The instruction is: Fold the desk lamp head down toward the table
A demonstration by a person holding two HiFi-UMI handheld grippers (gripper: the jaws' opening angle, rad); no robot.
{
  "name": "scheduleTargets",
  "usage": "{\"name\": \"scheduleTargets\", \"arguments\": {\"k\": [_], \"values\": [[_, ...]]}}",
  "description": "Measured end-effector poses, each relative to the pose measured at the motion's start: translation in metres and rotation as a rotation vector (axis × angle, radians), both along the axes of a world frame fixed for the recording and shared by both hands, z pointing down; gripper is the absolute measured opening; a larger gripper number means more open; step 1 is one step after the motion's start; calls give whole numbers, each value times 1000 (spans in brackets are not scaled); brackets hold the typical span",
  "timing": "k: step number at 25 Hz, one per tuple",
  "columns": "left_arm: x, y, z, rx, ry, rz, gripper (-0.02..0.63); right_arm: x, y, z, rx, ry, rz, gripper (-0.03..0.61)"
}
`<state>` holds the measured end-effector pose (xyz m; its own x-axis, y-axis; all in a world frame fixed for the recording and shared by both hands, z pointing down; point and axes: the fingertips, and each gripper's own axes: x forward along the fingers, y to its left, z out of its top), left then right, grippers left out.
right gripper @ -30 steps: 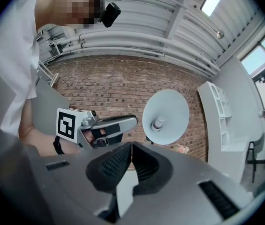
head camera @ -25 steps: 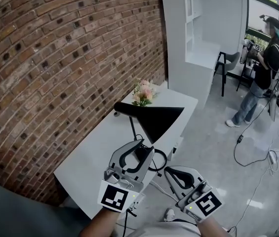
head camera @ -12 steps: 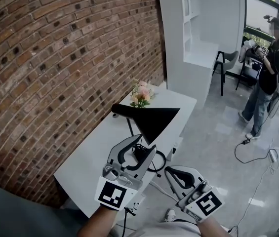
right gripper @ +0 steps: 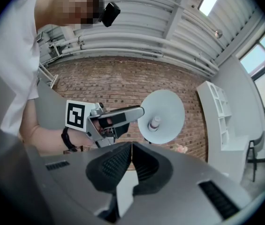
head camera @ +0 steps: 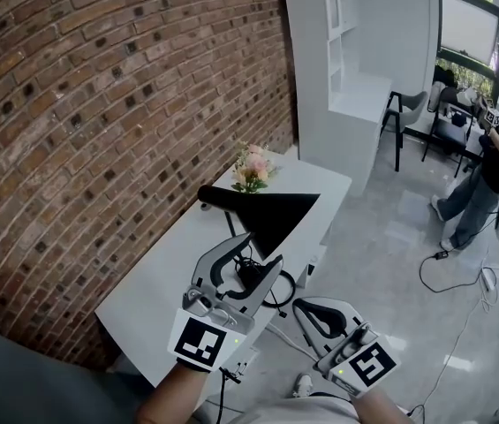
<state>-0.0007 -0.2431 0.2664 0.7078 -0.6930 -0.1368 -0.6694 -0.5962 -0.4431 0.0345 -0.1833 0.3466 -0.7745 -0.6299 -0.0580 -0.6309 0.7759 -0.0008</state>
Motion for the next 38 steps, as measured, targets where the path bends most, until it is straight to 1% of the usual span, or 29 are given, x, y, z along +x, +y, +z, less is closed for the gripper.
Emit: {"name": "scheduleTargets", "arguments": {"k": [2, 5, 8, 14, 16, 19, 24, 28, 30, 34, 38], "values": [[0, -2, -1, 5, -2, 2, 184, 0, 0, 1, -1, 4, -2, 18], [1, -6, -5, -8, 25, 11, 197, 1, -2, 2, -12, 4, -3, 18], [3, -9, -5, -20, 42, 16, 225, 3, -3, 2, -17, 3, -3, 18], [8, -11, -2, -15, 22, 28, 261, 6, -3, 5, -15, 3, 0, 18], [8, -12, 0, -20, 27, 26, 267, 7, -4, 6, -15, 2, 2, 18], [8, -14, 2, -38, 55, 20, 266, 7, -5, 6, -15, 1, 3, 18], [9, -15, 5, -47, 46, 26, 265, 10, -6, 6, -20, -4, 7, 18], [7, -16, 4, -68, 81, 17, 264, 11, -6, 8, -26, -6, 8, 18], [5, -17, 5, -72, 82, 8, 261, 10, -6, 7, -23, -10, 2, 18], [7, -16, 8, -73, 64, 11, 207, 11, -4, 7, -22, -7, -4, 18], [5, -17, 8, -79, 68, 3, 207, 11, -6, 6, -25, -5, -4, 18]]}}
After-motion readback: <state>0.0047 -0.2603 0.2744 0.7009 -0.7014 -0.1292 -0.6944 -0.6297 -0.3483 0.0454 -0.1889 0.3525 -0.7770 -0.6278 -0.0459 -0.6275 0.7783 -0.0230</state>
